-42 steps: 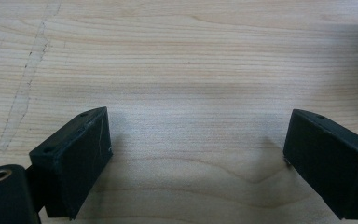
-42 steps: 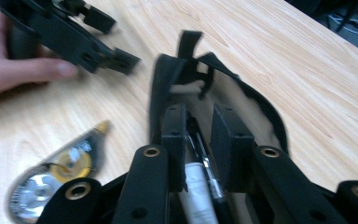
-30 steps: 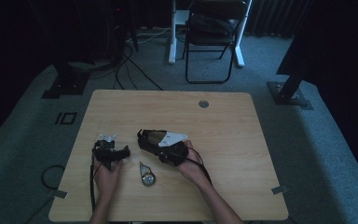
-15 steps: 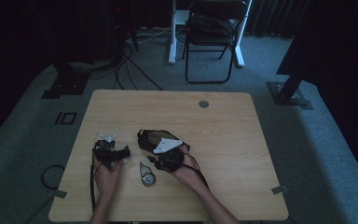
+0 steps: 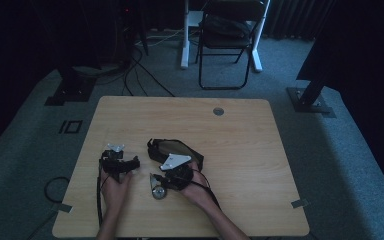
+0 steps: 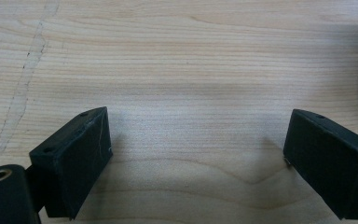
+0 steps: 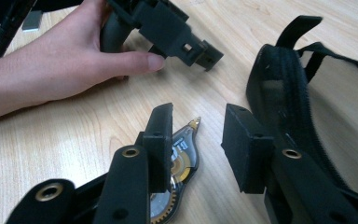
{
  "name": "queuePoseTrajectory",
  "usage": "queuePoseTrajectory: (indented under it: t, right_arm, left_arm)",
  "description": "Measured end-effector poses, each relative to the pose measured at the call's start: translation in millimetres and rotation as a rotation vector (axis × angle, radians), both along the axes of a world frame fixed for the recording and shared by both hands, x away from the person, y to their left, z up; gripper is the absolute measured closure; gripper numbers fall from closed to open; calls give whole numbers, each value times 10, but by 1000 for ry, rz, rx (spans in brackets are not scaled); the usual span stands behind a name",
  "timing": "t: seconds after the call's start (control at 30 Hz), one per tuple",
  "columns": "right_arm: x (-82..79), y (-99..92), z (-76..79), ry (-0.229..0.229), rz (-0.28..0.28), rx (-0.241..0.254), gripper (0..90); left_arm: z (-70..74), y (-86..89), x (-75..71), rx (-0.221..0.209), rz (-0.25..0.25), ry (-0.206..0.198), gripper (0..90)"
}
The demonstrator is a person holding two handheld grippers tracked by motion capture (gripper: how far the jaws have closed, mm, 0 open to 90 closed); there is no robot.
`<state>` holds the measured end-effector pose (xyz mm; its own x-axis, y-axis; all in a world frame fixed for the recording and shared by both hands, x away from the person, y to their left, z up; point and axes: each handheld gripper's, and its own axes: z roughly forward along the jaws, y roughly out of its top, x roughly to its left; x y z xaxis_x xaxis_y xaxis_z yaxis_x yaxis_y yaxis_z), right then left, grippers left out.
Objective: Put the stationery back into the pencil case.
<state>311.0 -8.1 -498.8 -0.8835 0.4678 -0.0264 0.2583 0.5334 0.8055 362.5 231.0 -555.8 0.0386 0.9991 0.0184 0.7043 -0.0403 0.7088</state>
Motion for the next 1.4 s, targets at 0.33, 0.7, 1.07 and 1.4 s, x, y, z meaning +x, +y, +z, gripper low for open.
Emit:
queuePoseTrajectory:
  t: [0.33,0.7,1.07,1.4]
  right_arm:
    - [-48,43,-108,24,-5,-12,541]
    - [-107,114,-218,27,-5,-39,446]
    - [-147,246,-373,40,-7,-86,375]
    - [-139,293,-455,24,-13,-137,365]
  left_arm:
    - [0,-2,1,-1,0,0,78]
    - [0,-3,1,-1,-1,0,78]
    - [1,-3,1,-1,-1,1,78]
    - [0,-4,1,-1,-1,-1,78]
